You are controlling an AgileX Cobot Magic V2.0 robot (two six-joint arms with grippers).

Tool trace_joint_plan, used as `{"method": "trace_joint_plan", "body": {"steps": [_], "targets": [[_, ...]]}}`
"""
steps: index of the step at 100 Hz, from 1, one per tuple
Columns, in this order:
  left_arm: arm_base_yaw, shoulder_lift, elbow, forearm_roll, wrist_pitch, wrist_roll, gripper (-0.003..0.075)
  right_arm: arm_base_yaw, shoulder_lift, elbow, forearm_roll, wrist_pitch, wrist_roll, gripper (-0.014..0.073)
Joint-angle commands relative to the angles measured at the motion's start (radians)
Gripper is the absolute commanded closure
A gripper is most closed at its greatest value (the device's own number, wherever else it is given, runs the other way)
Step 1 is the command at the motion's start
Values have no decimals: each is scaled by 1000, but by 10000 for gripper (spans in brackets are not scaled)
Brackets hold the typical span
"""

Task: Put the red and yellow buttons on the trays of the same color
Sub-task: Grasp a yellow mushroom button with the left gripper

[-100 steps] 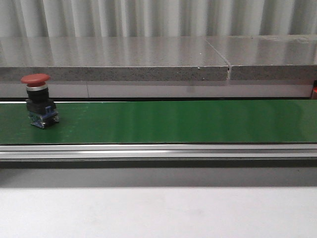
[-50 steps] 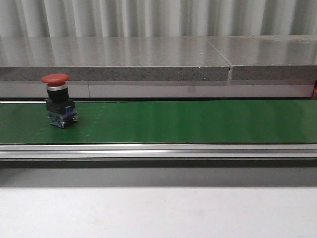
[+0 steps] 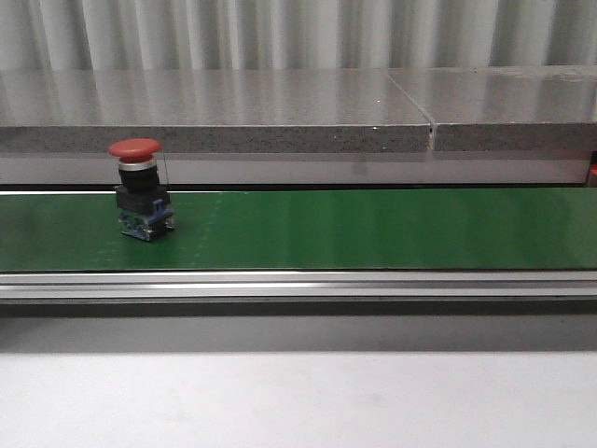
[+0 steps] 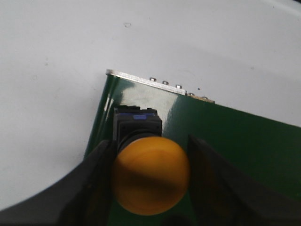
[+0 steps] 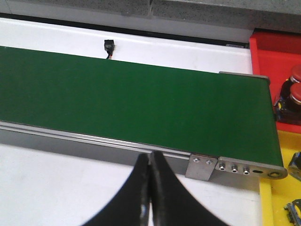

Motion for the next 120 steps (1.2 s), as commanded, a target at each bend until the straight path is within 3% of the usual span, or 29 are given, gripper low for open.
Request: {"method": "trace_joint_plan", "body": {"steps": [1,45,52,70,97,108,113,120], "targets": [[-23,-51,2,-11,-43,2,462,0,4,-26,0,-71,-10,665],[-43,-45,105,-11,-89,2,451,0,4,-26,0,-71,-10,665],[-43,-45,105,-11,-87,6,405,0,4,-26,0,-71,-10,665],[-43,-45,105,-13,-102,33,181,0,4,-26,0,-71,-10,665],[-80,-93,107,-11,-183,122,174,0,4,-26,0,-71,-10,665],[-123,-145,124,41,-229,135,240,0,4,-26,0,-71,-10,665],[-149,-175,146,76,-266,135,324,0,4,-26,0,-71,-10,665],[-187,-226,191,118,-328,135,504,0,4,-26,0,-71,-10,665]]}}
